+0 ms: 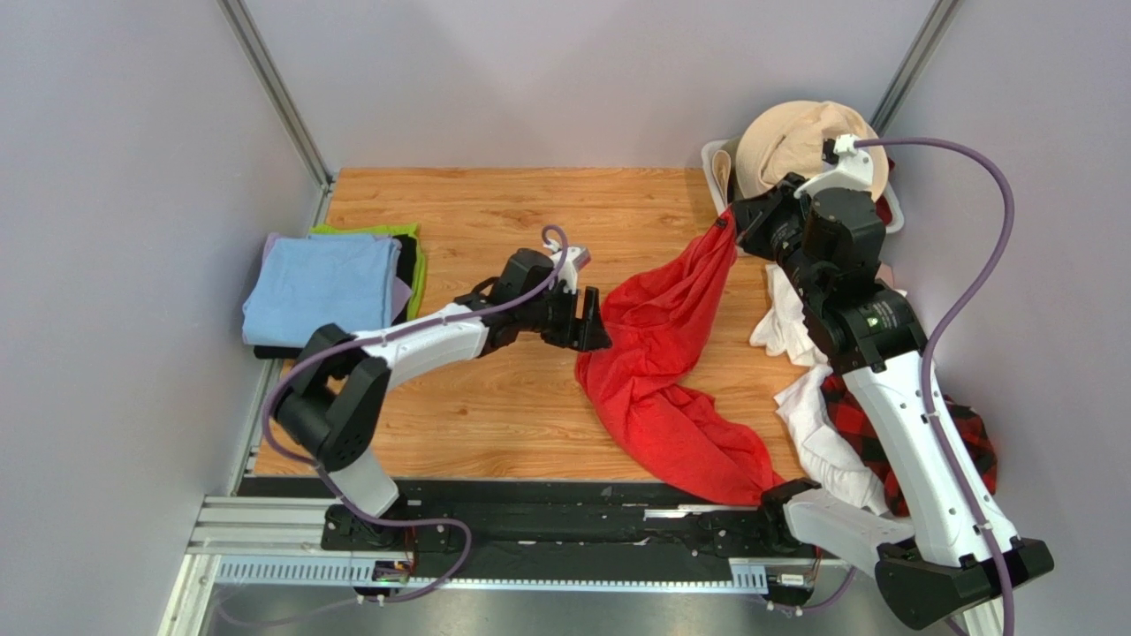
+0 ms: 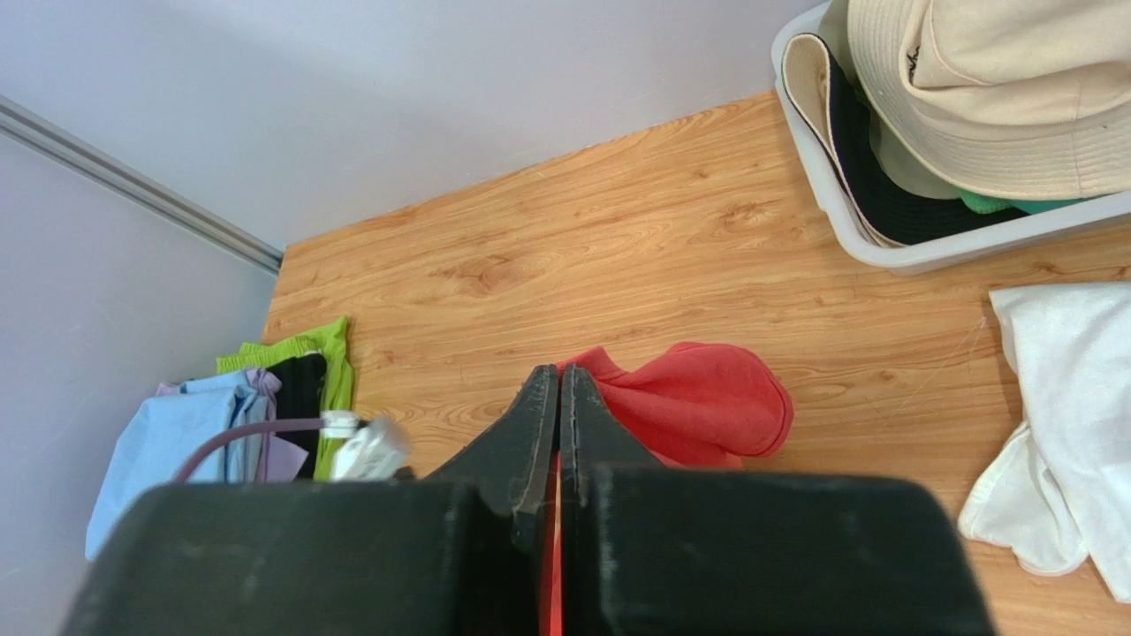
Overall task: Fold and stack the mixed laundry pile
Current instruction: Flatten out the tank top at the center of the board.
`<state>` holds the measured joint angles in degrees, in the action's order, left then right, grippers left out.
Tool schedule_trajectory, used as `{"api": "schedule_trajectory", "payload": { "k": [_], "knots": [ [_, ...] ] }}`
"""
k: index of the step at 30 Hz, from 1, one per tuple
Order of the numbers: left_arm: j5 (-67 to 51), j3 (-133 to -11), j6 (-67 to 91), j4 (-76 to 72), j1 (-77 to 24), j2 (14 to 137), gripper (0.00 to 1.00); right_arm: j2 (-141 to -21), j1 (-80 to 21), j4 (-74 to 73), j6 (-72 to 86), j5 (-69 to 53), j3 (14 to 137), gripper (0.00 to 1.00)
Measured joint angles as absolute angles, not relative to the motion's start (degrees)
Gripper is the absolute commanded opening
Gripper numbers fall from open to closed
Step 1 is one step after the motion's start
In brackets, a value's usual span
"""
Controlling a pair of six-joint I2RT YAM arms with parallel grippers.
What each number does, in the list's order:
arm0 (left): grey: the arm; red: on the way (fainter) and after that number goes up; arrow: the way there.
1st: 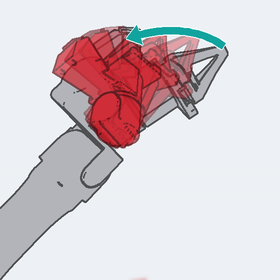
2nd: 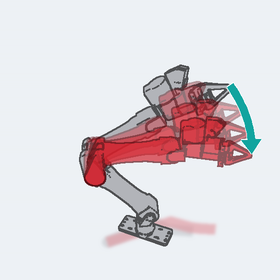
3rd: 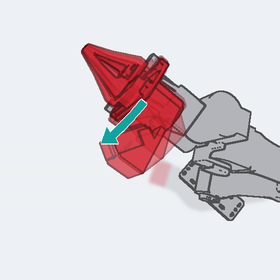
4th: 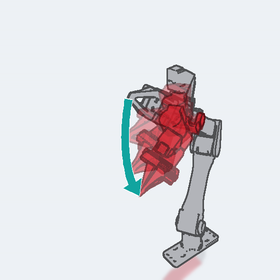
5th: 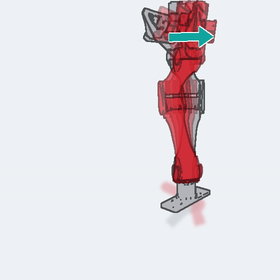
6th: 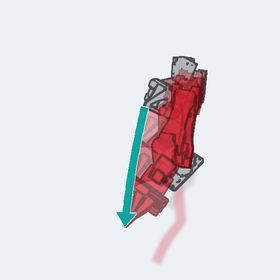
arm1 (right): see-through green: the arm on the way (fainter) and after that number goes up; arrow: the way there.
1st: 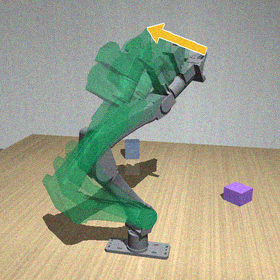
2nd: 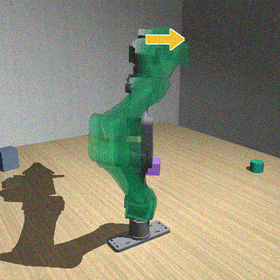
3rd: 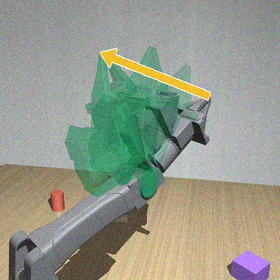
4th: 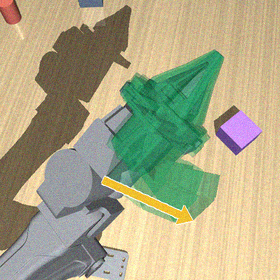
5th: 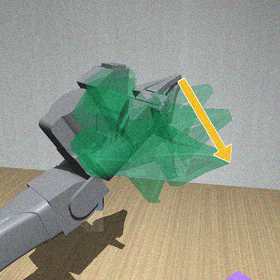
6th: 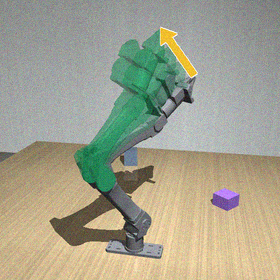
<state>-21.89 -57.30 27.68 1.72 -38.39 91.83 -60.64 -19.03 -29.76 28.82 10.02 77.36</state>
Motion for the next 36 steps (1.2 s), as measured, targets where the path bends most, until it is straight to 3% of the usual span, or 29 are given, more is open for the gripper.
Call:
{"api": "schedule_trajectory", "payload": {
  "k": [6, 8, 9, 10, 13, 18, 23, 30, 36],
  "knots": [
    [-24.01, -61.78, 30.17, 4.05, -40.1, 101.86, 0.74, -60.62, -18.92, -30.35, 28.82, 10.37, 77.84, 0.0],
    [-23.27, -62.65, 30.17, 5.34, -40.93, 103.28, 0.69, -60.58, -18.9, -30.63, 28.82, 10.63, 77.84, 0.0],
    [-22.79, -62.63, 30.2, 6.0, -41.28, 103.42, 0.61, -60.53, -18.81, -30.63, 28.84, 10.72, 77.84, 0.0],
    [-22.26, -62.63, 30.3, 6.7, -41.5, 103.42, 0.3, -60.49, -18.79, -30.63, 28.84, 10.85, 77.84, 0.0],
    [-21.41, -62.61, 30.7, 7.66, -41.8, 103.42, 0.0, -60.16, -18.68, -30.65, 28.88, 11.05, 77.84, 0.0],
    [-20.1, -62.19, 30.57, 9.06, -41.87, 101.38, 0.0, -59.88, -18.28, -30.72, 29.3, 12.84, 77.82, 0.0],
    [-15.88, -65.8, 27.49, 20.05, -40.36, 92.36, 0.0, -61.21, -15.44, -32.99, 30.79, 16.25, 78.67, 0.0],
    [-13.5, -87.74, 21.78, 34.59, -27.75, 81.25, 0.0, -68.45, -11.29, -35.22, 32.77, 16.86, 88.6, 0.0],
    [-11.2, -113.14, 15.55, 47.77, -20.56, 81.23, 0.0, -72.25, -8.54, -35.55, 32.51, 15.11, 103.81, 0.0]
  ]
}}
